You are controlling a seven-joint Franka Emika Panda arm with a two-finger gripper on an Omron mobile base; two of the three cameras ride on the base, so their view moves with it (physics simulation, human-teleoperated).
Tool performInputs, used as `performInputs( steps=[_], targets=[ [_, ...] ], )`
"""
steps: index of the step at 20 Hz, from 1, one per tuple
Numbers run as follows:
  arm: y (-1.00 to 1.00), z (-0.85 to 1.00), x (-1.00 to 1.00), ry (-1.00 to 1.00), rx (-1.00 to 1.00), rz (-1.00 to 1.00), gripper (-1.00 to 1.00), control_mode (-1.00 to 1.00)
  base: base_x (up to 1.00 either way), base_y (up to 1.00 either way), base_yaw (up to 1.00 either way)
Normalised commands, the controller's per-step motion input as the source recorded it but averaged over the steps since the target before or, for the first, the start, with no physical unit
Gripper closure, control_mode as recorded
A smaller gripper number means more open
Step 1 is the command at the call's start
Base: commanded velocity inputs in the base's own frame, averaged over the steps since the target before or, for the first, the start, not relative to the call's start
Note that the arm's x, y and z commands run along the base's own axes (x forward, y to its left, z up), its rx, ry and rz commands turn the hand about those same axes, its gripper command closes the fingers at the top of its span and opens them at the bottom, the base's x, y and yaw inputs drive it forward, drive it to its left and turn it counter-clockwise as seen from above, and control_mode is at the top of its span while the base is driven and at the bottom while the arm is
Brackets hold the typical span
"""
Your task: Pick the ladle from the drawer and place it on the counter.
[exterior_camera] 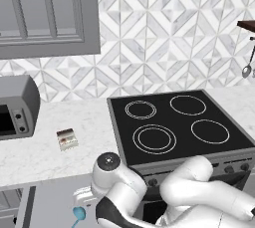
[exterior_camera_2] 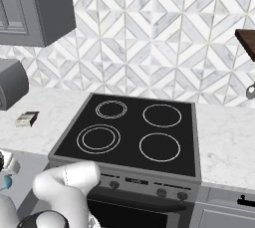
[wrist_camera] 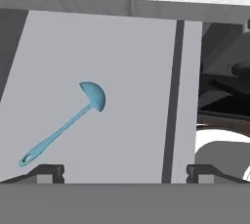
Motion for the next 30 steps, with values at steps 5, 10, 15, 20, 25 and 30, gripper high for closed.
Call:
performInputs(
  steps=[5, 10, 15, 20, 25, 30],
  targets=[
    [0.09, -0.45, 0.40, 0.00, -0.01, 0.00, -1.00, -1.00, 0.00, 0.00, 0.00],
    [0.44, -0.38, 0.24, 0.00, -0.06, 0.00, -1.00, -1.00, 0.00, 0.00, 0.00],
    [0.42, -0.24, 0.18, 0.00, -0.04, 0.00, -1.00, -1.00, 0.00, 0.00, 0.00],
    [0.33, -0.16, 0.02, 0.00, -0.03, 0.00, -1.00, -1.00, 0.00, 0.00, 0.00],
    [0.29, -0.21, 0.03, 0.00, -0.02, 0.00, -1.00, -1.00, 0.00, 0.00, 0.00],
    [0.11, -0.26, 0.05, 0.00, 0.00, 0.00, -1.00, -1.00, 0.00, 0.00, 0.00]
  ],
)
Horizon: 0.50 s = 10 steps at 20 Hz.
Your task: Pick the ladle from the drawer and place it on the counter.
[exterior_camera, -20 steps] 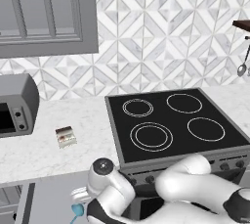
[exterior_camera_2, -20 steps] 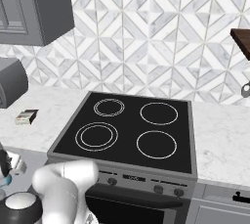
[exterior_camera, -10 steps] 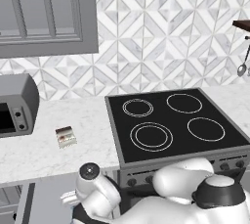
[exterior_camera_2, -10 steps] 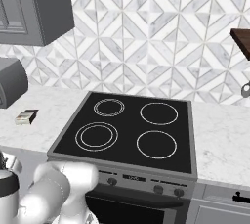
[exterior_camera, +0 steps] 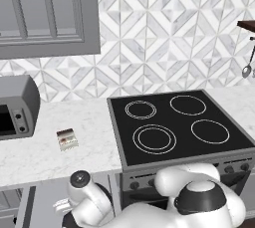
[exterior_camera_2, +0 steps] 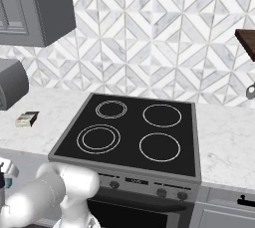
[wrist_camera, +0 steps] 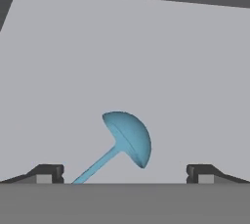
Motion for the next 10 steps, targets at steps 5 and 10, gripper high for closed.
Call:
performInputs(
  steps=[5, 10],
  targets=[
    [-0.01, -0.22, 0.04, 0.00, 0.00, 0.00, -1.00, -1.00, 0.00, 0.00, 0.00],
    [-0.13, -0.16, 0.06, 0.00, 0.00, 0.00, -1.00, -1.00, 0.00, 0.00, 0.00]
  ],
)
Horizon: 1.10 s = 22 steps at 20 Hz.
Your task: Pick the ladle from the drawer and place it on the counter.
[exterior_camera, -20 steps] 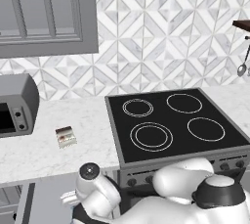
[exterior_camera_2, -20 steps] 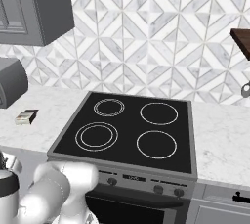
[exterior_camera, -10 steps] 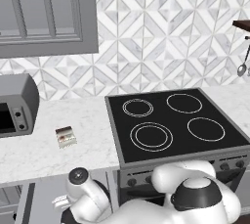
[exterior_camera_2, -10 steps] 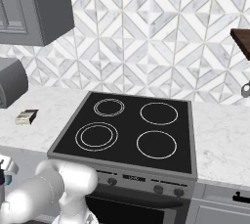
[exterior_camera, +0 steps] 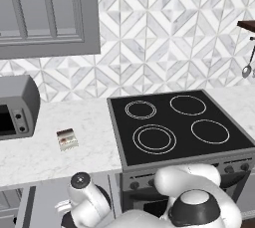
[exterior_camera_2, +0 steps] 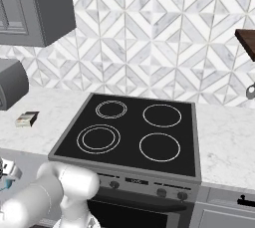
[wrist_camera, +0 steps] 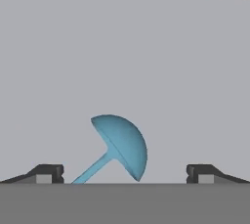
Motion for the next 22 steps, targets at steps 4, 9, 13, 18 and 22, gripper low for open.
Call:
performInputs(
  steps=[4, 9, 13, 18, 22],
  targets=[
    [0.00, -0.17, 0.14, 0.00, 0.00, 0.00, -1.00, -1.00, 0.00, 0.00, 0.00],
    [0.00, -0.23, 0.14, 0.00, 0.00, 0.00, -1.00, -1.00, 0.00, 0.00, 0.00],
    [0.00, -0.13, 0.22, 0.00, 0.00, 0.00, -1.00, -1.00, 0.00, 0.00, 0.00],
    [0.03, -0.26, 0.10, 0.00, 0.00, 0.00, 1.00, -1.00, 0.00, 0.00, 0.00],
    [0.06, -0.17, 0.00, 0.01, -0.01, 0.00, 1.00, -1.00, 0.00, 0.00, 0.00]
  ],
)
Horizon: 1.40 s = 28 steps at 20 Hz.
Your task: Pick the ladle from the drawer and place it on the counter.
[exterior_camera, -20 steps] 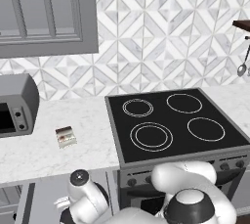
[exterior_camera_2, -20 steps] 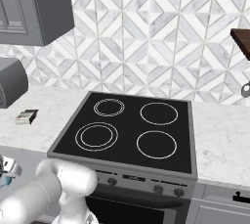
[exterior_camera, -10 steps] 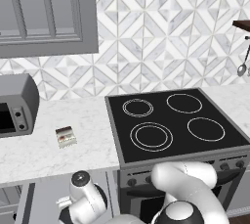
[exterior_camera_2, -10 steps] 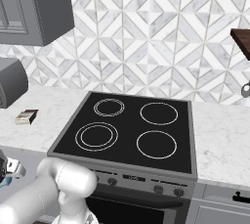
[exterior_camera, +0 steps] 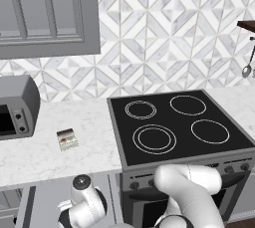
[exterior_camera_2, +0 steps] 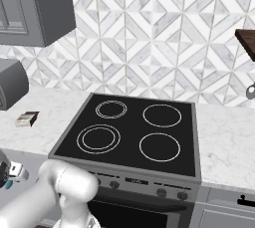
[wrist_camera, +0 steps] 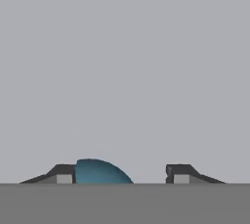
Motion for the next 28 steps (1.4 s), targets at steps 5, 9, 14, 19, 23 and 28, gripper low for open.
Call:
performInputs(
  steps=[5, 9, 14, 19, 23, 28],
  targets=[
    [0.00, -0.01, -0.04, 0.00, 0.00, 0.00, 1.00, -1.00, 0.00, 0.00, 0.00],
    [0.10, 0.29, -0.33, 0.00, 0.00, 0.00, 1.00, -1.00, 0.00, 0.00, 0.00],
    [0.30, 0.56, -0.73, 0.00, 0.00, 0.00, 1.00, -1.00, 0.00, 0.00, 0.00],
    [-0.05, 0.92, -0.83, -0.01, 0.02, 0.00, 1.00, -1.00, 0.00, 0.00, 0.00],
    [-0.43, 1.00, -0.52, -0.06, 0.05, -0.01, 1.00, -1.00, 0.00, 0.00, 0.00],
    [-0.67, 1.00, -0.05, -0.03, 0.11, -0.05, 1.00, -1.00, 0.00, 0.00, 0.00]
  ],
)
